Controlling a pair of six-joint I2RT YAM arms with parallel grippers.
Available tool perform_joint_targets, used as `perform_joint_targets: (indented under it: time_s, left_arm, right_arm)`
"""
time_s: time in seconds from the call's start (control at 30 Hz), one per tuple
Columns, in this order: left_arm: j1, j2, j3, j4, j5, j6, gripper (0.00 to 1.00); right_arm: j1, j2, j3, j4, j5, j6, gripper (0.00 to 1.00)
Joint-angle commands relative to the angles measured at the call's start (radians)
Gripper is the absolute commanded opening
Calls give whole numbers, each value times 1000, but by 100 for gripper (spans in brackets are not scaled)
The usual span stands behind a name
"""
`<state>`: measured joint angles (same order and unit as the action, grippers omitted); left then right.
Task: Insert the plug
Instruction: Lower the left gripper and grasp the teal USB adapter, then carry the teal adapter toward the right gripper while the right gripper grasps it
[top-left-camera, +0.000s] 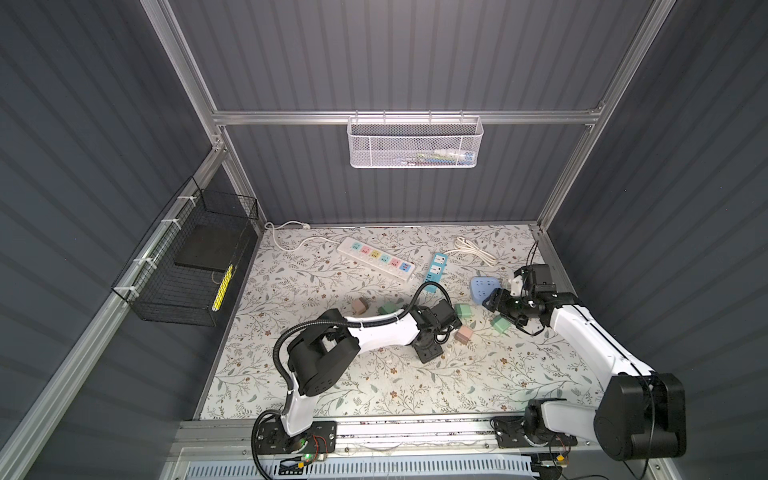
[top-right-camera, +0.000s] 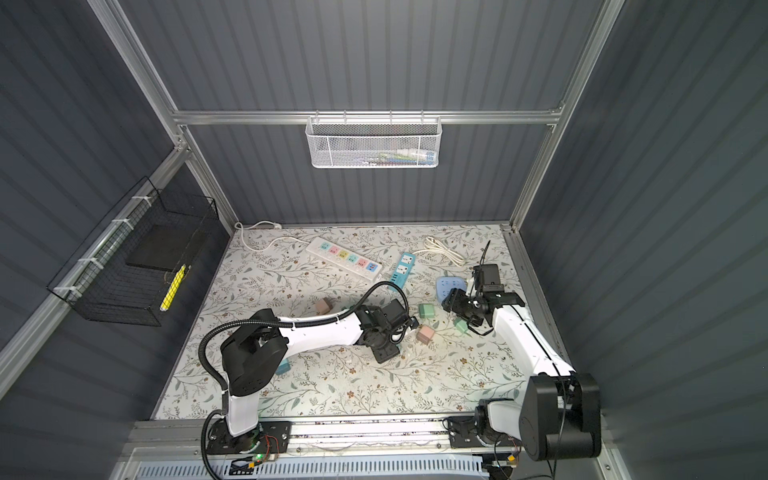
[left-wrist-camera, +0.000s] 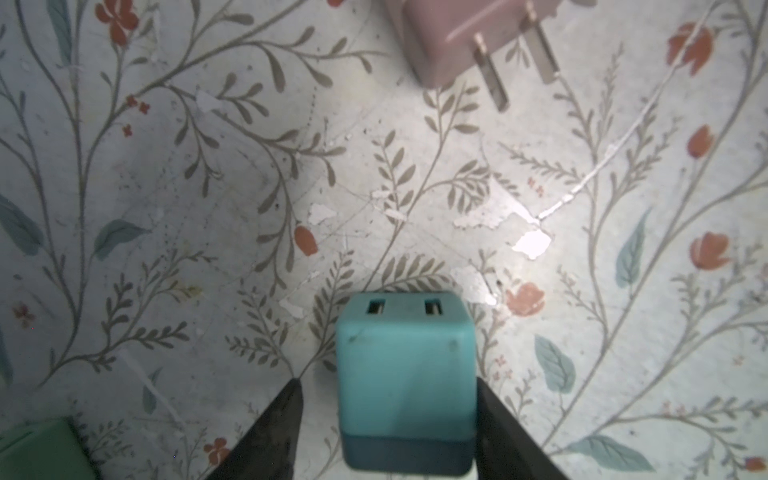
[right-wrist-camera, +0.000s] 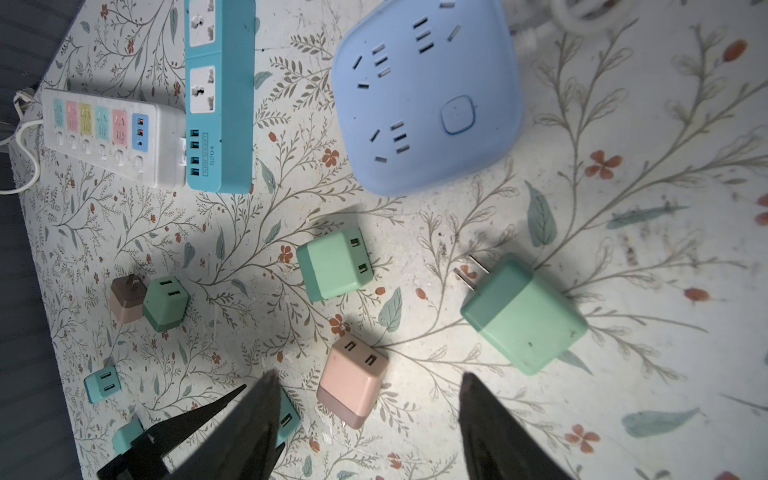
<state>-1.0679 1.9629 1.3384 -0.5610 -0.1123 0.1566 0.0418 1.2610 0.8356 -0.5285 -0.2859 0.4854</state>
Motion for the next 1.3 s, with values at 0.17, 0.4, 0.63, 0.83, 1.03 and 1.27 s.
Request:
perform_joint_targets:
  time_s: [0.17,0.4,0.63,0.83,1.03,1.27]
  left_arm:
    - [-1,37,-24,33,52,11,56]
    - [-1,8,-48,57,59,-16,32]
    - [-1,-139,-170,298,13,-63,14]
    - [-2,-293,-410,799,-40,-68,11]
    - [4,-299,-504,1059,-41,3,12]
    - [37,-345,-598,1243,88,-6,12]
  right_arm:
    - [-6,-28,-9,-34,-6,-19,68]
    - [-6,-48,-3,-53,-10,-22,68]
    - [-6,-67,10,-63,-38,-29,67]
    - [7,-80,26,-76,-39,-31,63]
    - [49,-93,61,-104,-85,-61,57]
    - [113,-112,73,-75,-262,-105,51]
